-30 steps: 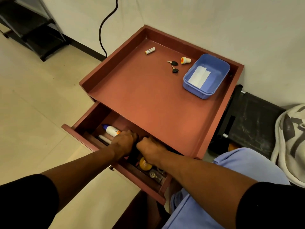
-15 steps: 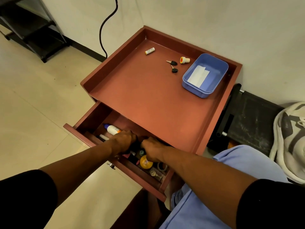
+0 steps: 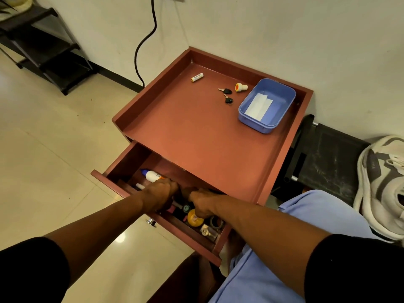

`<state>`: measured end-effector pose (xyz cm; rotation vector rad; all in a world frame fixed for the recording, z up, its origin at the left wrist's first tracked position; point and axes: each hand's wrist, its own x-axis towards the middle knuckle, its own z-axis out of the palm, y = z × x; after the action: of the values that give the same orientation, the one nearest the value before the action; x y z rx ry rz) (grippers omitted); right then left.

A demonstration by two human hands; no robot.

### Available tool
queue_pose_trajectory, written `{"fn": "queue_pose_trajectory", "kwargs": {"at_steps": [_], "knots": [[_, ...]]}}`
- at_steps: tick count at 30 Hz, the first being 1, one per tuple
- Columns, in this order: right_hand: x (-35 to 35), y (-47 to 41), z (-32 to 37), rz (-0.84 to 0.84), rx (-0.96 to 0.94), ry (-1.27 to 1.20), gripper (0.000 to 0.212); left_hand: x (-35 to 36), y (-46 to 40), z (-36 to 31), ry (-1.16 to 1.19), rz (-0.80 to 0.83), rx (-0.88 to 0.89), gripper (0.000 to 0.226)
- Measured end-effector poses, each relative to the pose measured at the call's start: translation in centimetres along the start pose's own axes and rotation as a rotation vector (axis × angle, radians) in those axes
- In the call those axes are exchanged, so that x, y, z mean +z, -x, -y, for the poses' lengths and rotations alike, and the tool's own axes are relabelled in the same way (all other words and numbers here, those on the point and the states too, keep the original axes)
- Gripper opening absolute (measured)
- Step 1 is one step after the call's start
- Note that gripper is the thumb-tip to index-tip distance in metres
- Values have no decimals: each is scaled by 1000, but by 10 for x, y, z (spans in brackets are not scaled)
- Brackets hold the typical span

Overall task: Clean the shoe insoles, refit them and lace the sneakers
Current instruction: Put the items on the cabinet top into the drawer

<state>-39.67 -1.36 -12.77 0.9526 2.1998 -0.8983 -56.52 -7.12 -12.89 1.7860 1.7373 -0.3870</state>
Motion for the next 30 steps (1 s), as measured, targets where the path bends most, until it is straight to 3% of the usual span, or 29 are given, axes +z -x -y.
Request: {"fn": "queue_pose_trajectory", "kwargs": {"at_steps": [7, 13, 15, 17, 22, 30], "knots": [[-26, 27, 17, 42, -73, 118, 37, -26, 6, 9, 20, -2, 80, 46], [-56, 60, 32, 2, -206, 144, 9, -67, 33, 7, 138, -280, 123, 43], [-69, 68, 28, -55, -248, 86, 19, -80, 42, 2, 160, -366, 160, 38], [-81, 72, 21, -145, -278, 19, 24, -94, 44, -3, 179, -445, 183, 33], [-119, 67, 0, -530, -236, -70, 15, -128, 18, -7, 208, -691, 236, 28], [-207, 20, -72, -968, 2, -35, 20, -193, -77, -3, 268, -876, 11, 20]]}}
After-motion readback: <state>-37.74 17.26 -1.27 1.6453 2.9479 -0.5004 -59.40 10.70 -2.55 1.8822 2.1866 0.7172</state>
